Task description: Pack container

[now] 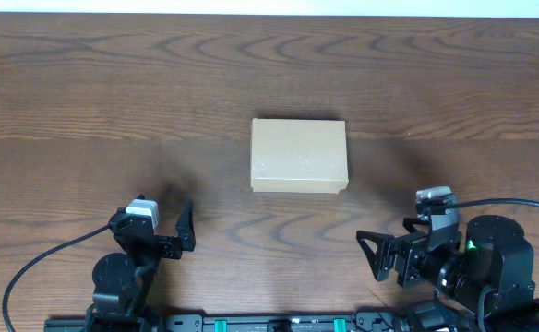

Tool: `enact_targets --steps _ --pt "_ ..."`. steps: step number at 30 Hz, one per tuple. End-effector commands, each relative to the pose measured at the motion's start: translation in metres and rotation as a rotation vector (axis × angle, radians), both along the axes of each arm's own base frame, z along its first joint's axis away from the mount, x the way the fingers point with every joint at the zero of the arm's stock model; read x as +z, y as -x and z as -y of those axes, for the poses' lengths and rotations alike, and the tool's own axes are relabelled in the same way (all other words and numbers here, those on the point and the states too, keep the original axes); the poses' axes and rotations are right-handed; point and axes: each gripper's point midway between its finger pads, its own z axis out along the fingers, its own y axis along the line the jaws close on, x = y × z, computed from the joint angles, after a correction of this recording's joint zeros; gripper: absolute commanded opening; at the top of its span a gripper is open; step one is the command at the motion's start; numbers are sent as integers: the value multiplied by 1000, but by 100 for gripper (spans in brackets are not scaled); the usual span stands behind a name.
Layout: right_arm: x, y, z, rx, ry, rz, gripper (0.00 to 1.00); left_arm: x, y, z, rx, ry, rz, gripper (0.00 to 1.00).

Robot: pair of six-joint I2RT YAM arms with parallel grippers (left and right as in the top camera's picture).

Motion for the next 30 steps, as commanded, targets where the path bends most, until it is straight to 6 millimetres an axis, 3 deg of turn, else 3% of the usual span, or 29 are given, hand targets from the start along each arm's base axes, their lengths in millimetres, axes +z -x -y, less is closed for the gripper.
enact_targets --steps 1,5,10,16,30 --pt "-5 -3 11 -14 86 42 99 -11 -1 -2 12 -1 -19 95" --pt "-14 -6 8 76 151 168 99 -11 -1 -2 12 -1 -19 95" --pt "-48 -5 8 82 146 242 99 -11 -1 -2 12 -1 -19 95" --pt "-87 -8 5 86 127 288 99 -11 -1 -2 12 -1 -19 95" --pt "-144 -22 -7 115 80 339 99 -11 -1 -2 12 -1 -19 95"
